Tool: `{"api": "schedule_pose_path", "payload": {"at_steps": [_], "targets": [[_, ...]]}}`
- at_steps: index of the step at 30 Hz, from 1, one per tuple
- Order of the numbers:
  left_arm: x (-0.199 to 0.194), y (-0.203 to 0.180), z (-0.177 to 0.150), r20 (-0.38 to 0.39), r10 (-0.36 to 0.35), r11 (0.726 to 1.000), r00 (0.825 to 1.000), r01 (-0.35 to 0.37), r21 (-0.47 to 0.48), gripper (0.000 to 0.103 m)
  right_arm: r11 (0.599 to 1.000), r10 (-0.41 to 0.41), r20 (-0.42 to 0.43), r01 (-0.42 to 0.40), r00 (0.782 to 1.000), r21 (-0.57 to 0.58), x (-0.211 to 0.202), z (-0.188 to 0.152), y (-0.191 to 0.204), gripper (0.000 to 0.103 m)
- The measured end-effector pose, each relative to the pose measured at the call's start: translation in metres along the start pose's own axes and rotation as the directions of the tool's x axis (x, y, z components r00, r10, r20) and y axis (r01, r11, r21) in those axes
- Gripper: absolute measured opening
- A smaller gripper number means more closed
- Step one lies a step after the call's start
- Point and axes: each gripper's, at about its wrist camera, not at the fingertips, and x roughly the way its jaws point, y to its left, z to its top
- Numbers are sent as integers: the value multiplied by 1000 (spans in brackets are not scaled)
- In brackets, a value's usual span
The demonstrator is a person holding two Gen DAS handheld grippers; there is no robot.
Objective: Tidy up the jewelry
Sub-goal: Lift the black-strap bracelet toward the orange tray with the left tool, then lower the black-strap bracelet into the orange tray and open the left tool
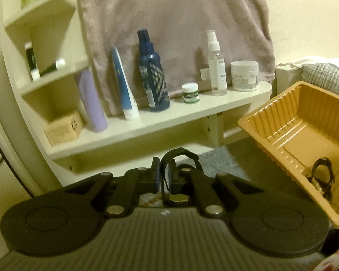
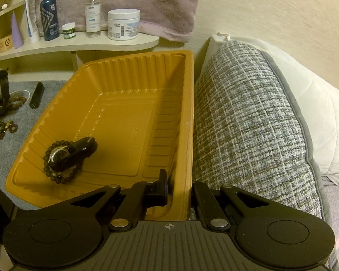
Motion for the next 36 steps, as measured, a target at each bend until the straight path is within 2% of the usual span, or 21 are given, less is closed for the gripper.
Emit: {"api": "schedule_pose_path", "payload": {"at_steps": [4,10,12,15,21,25,31,36], "targets": [[-3,-8,1,51,29,994,998,-34,101,5,1000,-1,2,1,1000,0,0,0,0,4],[20,-12,-22,-64,-7,987,998,18,161,5,1000,-1,4,1,1000,2,-1,0,1,4],[25,-16,-34,-89,1,980,996,17,197,5,1000,-2,2,2,1000,4,-1,0,0,4],[30,-20,-44,-80,44,961,996,-20,275,3,1000,-3,3,3,1000,3,-1,1,0,4],[27,-9,-27,-50,42,973,998,-29,231,3,1000,-6,7,6,1000,6,1,2,0,4],[19,-6,-10,-26,7,984,1000,-2,179,3,1000,-5,6,5,1000,7,1,2,-1,4],[-1,-24,14,9,-107,988,994,106,110,3,1000,-5,6,5,1000,8,1,2,0,4],[-14,-57,32,28,-235,970,971,233,68,3,1000,-5,6,4,1000,11,1,2,-1,4]]}}
